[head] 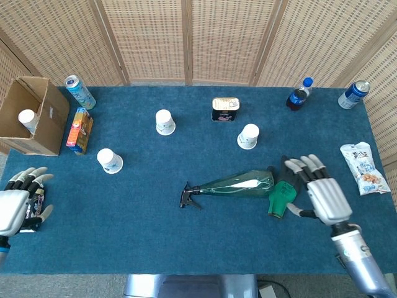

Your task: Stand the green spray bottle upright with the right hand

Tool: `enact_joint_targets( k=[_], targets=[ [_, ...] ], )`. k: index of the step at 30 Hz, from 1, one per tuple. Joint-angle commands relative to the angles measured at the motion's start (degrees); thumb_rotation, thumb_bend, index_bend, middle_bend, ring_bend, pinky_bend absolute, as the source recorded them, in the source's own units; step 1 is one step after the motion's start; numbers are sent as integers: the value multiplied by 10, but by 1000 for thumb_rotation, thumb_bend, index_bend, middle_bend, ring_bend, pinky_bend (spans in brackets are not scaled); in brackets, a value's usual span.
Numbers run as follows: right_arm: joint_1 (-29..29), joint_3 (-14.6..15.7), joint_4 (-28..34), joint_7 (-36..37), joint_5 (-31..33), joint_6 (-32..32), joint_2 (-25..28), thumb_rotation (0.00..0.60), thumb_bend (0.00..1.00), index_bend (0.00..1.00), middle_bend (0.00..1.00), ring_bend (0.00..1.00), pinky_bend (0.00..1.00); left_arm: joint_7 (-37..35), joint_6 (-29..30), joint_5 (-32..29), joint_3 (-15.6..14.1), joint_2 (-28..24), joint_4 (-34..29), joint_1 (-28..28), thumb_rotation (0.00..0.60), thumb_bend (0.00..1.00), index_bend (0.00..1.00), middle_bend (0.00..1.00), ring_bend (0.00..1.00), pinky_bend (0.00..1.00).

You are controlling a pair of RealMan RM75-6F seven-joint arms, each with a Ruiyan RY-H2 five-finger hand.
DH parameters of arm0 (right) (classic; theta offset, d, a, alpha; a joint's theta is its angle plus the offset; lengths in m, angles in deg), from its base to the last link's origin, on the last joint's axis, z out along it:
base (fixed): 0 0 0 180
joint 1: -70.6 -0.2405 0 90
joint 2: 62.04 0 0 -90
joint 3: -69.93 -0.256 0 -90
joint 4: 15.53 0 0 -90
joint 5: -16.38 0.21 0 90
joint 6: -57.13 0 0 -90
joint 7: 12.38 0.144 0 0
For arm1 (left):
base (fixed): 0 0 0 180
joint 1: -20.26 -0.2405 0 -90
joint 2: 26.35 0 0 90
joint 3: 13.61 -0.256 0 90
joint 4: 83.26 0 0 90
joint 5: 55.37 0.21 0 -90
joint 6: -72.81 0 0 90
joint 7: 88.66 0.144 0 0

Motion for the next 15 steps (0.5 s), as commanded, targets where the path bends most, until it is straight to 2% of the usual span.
enact_joint_targets(
  k=[1, 8, 15],
  targets=[
    [-36, -14, 18, -39, 14, 38, -21, 600, 235, 102, 127, 0, 12, -5, -9, -5, 2, 6, 10, 5, 600, 363, 211, 166, 125, 138],
    [-108, -37, 30, -153, 79, 106, -79, 600, 233, 100, 127, 0, 12, -17, -26, -14, 8, 17, 32, 18, 600, 362, 210, 167, 125, 138],
    [-159, -49, 37, -256, 146, 132, -125, 600, 232, 102, 127, 0, 15, -22, -26, -14, 17, 17, 38, 27, 600, 363, 211, 166, 125, 139]
  ],
)
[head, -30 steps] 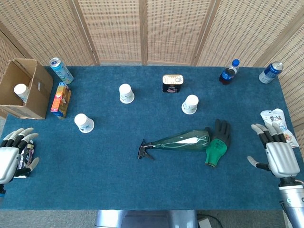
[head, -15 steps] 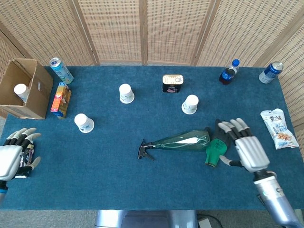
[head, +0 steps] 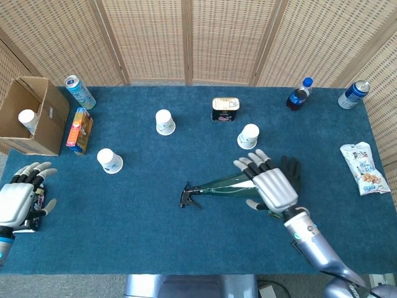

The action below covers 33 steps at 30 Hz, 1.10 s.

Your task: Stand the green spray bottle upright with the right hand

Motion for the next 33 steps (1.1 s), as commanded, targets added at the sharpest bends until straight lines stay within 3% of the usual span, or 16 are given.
enact_joint_targets(
  k=[1, 20, 33],
  targets=[
    [-37, -10, 8, -63, 48, 18, -35, 600, 232, 103, 127, 0, 17, -2, 2, 0, 4, -2, 0, 3, 600, 363, 211, 166, 125, 138],
    [-158, 8, 7, -290, 248, -14, -167, 600, 229, 116, 129, 0, 22, -4, 3, 7, 17, -16, -6, 20, 600, 363, 211, 166, 125, 138],
    [-213, 4, -42, -333, 343, -47, -215, 600, 230, 137, 132, 0, 22, -5, 5, 6, 14, -16, -6, 21, 600, 363, 210, 167, 124, 138]
  ],
)
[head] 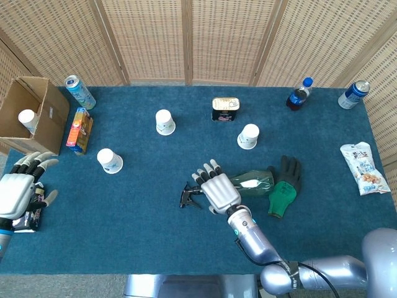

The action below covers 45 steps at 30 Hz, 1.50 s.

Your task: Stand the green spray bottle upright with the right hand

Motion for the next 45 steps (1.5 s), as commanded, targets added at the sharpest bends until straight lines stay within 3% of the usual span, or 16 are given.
enact_joint_targets(
  k=[1, 17, 30, 32, 40, 45],
  targets=[
    [-7, 0, -10, -3, 11, -5, -4, 600, 230, 138, 133, 0, 22, 0, 0, 0, 0, 0, 0, 0, 600, 362, 210, 166, 124, 138],
    [-50, 26, -59, -52, 81, -17, -34, 600, 230, 170, 135, 0, 22, -5, -1, 0, -3, 2, 6, 1, 600, 363, 210, 166, 124, 138],
    [-66, 35, -86, -57, 105, -20, -49, 600, 224, 277, 176, 52, 44, -14, -5, -1, -6, 7, 17, 2, 600, 362, 211, 166, 124, 138],
    [-68, 37, -89, -57, 105, -20, -51, 600, 219, 312, 210, 87, 85, -14, -5, -2, -6, 7, 18, 2, 600, 362, 211, 166, 124, 138],
    [-70, 41, -104, -42, 89, -20, -58, 600, 207, 445, 364, 263, 436, -17, -7, -5, -7, 8, 24, 2, 600, 362, 210, 166, 125, 138],
    [-69, 42, -111, -27, 74, -17, -60, 600, 214, 500, 437, 366, 545, -19, -9, -5, -6, 11, 27, 4, 600, 362, 210, 166, 125, 185]
  ],
)
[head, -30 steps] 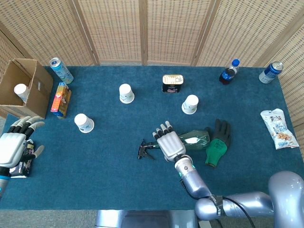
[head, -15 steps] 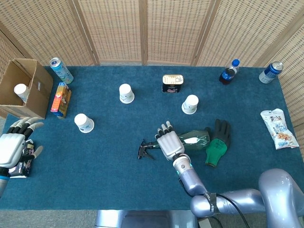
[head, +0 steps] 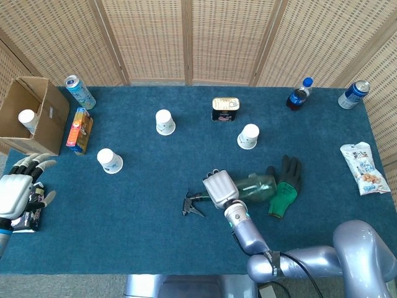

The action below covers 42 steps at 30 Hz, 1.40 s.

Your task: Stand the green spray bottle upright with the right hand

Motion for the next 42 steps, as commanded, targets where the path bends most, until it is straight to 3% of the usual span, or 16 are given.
enact_joint_targets(
  k=[1, 10, 18, 22, 28, 42],
  targets=[
    [1, 0, -4, 9, -9, 1, -1, 600, 216, 511, 447, 377, 557, -1, -1, 1, 0, 1, 1, 1, 600, 363, 211, 166, 126, 193],
    [11, 0, 2, 45, -49, 2, 13, 600, 219, 568, 517, 458, 636, -4, -3, 3, -1, 2, 2, 3, 600, 362, 210, 167, 153, 202],
    [31, -22, 46, 121, -104, 1, 49, 600, 218, 569, 517, 458, 636, -11, 10, 10, 2, 5, 4, 1, 600, 362, 210, 177, 153, 97],
    [43, -41, 63, 172, -133, 0, 68, 600, 219, 570, 517, 458, 635, -17, 19, 16, 3, 9, 8, 0, 600, 363, 209, 183, 153, 174],
    [78, -90, 83, 307, -177, -4, 108, 600, 217, 571, 517, 458, 631, -20, 24, 18, 2, 11, 9, -3, 600, 362, 210, 185, 153, 196],
    [147, -160, 88, 585, -207, 30, 158, 600, 204, 569, 515, 458, 626, -11, 30, 20, 4, 8, -4, -4, 600, 363, 210, 190, 154, 196]
  ],
)
